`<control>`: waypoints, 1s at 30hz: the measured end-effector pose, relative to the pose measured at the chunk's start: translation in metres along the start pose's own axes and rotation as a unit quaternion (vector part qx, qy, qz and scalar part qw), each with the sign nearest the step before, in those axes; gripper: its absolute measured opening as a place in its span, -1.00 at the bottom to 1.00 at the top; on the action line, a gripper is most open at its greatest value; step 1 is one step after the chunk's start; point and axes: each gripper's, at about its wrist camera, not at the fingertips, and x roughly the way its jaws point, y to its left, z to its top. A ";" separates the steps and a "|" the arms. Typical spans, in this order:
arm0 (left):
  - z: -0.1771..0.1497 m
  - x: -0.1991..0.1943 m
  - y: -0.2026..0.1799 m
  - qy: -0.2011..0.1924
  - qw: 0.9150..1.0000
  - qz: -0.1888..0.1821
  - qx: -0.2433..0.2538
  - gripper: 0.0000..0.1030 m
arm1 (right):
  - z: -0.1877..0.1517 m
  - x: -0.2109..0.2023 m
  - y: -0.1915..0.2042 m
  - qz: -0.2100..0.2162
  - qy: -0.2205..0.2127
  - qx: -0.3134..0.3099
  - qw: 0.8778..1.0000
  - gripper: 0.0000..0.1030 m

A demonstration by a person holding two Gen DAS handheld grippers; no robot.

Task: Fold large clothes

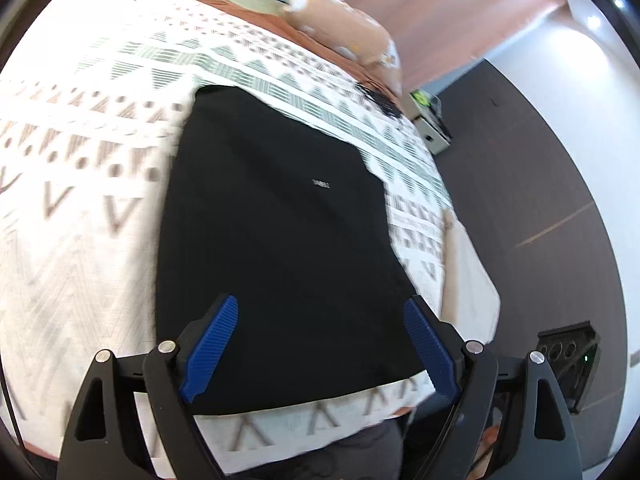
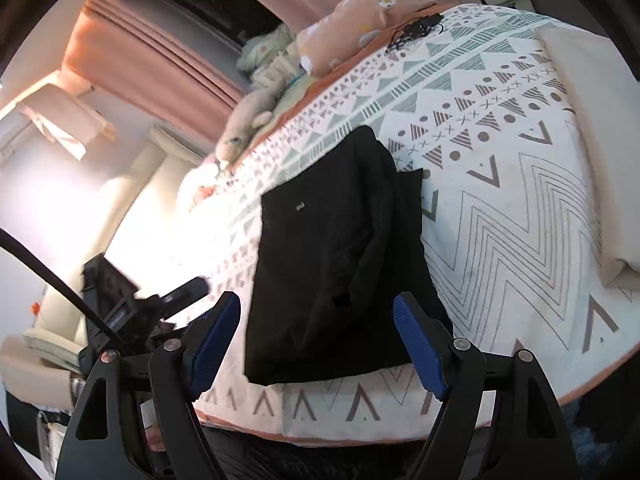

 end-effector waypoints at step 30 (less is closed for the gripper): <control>-0.032 0.043 0.073 0.066 0.996 0.050 -0.025 0.18 | -0.014 0.035 -0.072 -0.104 0.043 0.058 0.992 -0.82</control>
